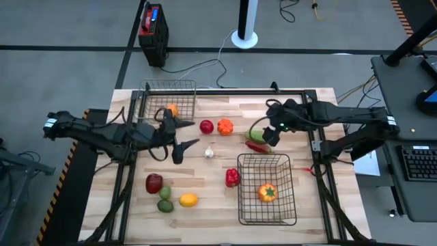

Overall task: Sort produce into baskets
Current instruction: Put the green cucumber into the gold wire basket

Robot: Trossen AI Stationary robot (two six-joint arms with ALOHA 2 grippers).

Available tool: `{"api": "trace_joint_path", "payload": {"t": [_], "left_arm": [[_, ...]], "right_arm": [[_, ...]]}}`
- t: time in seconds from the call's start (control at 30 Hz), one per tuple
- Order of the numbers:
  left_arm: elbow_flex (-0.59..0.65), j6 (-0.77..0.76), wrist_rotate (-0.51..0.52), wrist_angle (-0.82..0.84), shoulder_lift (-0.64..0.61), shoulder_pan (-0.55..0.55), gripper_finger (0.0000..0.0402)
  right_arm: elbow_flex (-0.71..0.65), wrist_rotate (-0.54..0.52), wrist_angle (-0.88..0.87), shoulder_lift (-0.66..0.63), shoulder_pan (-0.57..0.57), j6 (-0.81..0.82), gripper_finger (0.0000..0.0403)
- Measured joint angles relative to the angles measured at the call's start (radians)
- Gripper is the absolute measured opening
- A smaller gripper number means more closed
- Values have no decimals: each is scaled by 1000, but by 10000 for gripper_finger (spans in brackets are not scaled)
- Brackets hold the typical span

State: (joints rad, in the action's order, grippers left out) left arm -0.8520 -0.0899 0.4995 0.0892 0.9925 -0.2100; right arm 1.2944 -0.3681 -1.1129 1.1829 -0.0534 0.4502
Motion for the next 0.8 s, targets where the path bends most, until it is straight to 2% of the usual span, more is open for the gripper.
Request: {"api": "trace_joint_path", "payload": {"t": [0.1,0.3,0.43,0.5,0.63,0.8], "left_arm": [[0,-13,0,5,7,-44,290],[0,-25,52,5,21,-82,290],[0,-25,97,6,21,-82,290],[0,-25,105,18,21,-81,290],[0,-29,106,60,20,-81,290],[0,-15,157,79,20,-81,290]], "right_arm": [[10,81,-1,36,-29,-35,352],[9,157,-5,112,-109,-85,352],[8,170,-3,163,-162,-188,352],[1,217,9,185,-189,-245,352],[-37,333,115,205,-243,-316,352],[-110,351,201,225,-294,-339,352]]}}
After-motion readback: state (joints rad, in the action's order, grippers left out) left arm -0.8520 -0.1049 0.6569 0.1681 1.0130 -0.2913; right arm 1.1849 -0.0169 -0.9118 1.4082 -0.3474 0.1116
